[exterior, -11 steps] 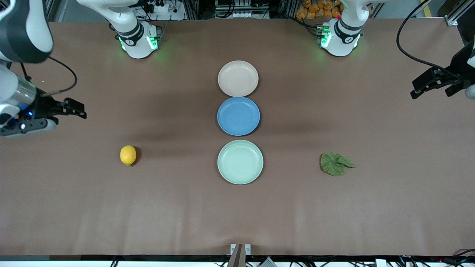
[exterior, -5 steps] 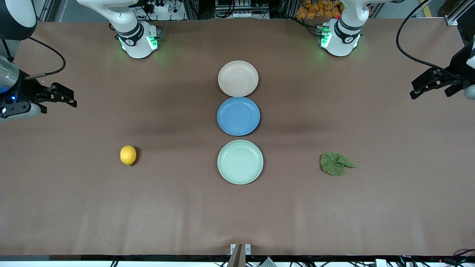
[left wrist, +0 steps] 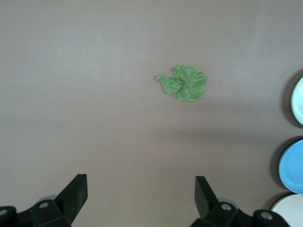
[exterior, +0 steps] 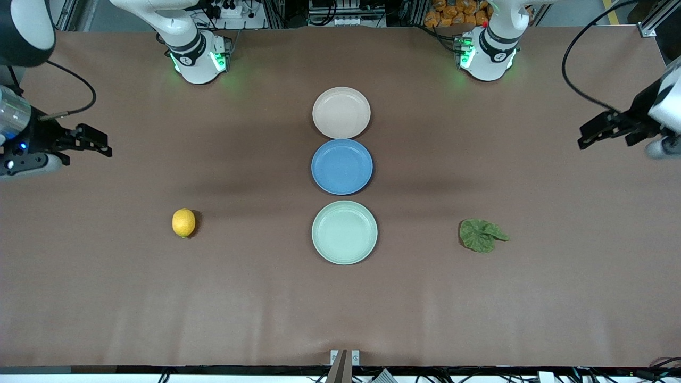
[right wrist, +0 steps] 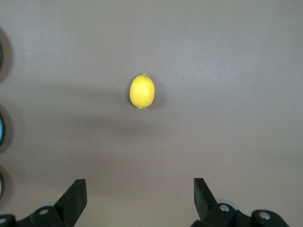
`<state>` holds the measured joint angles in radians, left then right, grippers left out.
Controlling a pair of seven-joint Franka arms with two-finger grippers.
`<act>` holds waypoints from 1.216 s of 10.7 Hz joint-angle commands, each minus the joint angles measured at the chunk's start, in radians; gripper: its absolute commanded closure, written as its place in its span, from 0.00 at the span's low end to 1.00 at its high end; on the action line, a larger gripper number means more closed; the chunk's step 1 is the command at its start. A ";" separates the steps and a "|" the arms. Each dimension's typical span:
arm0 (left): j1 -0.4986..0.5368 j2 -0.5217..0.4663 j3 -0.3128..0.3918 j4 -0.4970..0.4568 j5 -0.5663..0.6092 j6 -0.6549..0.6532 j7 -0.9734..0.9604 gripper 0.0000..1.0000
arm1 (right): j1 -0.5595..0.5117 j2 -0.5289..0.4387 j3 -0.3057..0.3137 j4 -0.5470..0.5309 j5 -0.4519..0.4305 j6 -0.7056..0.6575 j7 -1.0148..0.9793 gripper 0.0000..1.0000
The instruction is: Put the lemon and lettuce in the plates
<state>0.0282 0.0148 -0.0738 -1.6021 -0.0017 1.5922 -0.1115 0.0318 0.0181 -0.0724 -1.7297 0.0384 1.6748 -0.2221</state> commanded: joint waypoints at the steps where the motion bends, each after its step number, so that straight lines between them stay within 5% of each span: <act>1: 0.010 0.048 -0.006 -0.099 0.005 0.119 0.033 0.00 | -0.015 0.095 0.005 -0.031 -0.005 0.083 0.000 0.00; 3: 0.004 0.086 -0.011 -0.192 0.005 0.272 0.033 0.00 | -0.029 0.187 0.005 -0.033 0.006 0.149 0.001 0.00; 13: -0.042 0.453 -0.011 -0.188 0.006 0.624 0.032 0.00 | 0.022 0.428 0.010 -0.072 0.063 0.357 0.130 0.00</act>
<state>-0.0103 0.4170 -0.0858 -1.8062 -0.0017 2.1708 -0.0996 0.0571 0.4171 -0.0639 -1.7787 0.0590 1.9868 -0.1081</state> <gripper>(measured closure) 0.000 0.000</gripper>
